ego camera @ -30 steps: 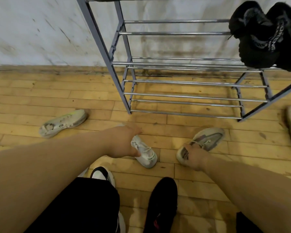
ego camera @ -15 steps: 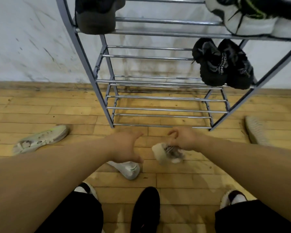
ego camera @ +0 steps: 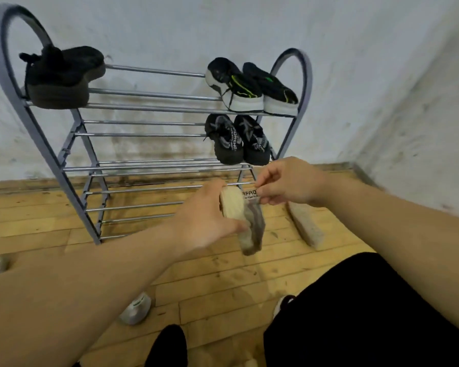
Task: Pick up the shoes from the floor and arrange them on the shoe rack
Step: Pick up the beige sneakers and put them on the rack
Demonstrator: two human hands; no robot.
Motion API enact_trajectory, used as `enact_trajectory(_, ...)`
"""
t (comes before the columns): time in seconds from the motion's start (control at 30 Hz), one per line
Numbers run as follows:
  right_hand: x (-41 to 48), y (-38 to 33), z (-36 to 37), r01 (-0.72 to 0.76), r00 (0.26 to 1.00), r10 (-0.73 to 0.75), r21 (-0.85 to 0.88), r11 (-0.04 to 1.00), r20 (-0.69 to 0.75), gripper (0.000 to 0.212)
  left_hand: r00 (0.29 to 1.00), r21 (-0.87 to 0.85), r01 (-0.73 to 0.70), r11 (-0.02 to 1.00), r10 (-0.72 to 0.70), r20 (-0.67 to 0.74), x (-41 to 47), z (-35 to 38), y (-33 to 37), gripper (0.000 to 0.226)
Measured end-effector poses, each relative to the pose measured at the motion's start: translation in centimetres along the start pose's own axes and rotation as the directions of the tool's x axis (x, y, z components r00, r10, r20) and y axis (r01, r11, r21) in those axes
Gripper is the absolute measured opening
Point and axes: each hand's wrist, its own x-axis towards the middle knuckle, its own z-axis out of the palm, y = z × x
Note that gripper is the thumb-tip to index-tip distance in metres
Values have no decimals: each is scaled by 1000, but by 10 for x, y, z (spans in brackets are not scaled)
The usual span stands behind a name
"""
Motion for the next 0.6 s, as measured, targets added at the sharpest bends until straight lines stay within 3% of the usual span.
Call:
enact_trajectory(0.17,-9,22,-29,-34,997,33,-21,999,-75,16,991,-37,-123,992,121,-52,17,16,28,85)
enact_trajectory(0.27,-8,45,-46,-136,991,132,-168,976,-35,25,994,-33,-98,995,96,-53,25,27,33,83)
enact_trajectory(0.37,0,74,-67,-295,946,323,-387,874,10,45,999,-49,-19,999,16,-51,34,44,29,85)
enact_trajectory(0.5,18,132,-81,-418,888,454,-533,736,-70,65,998,-127,44,991,-48,-33,53,70,21,88)
enact_trajectory(0.6,30,188,-80,-476,862,495,-504,720,-107,69,997,-121,76,990,-75,12,70,92,16,98)
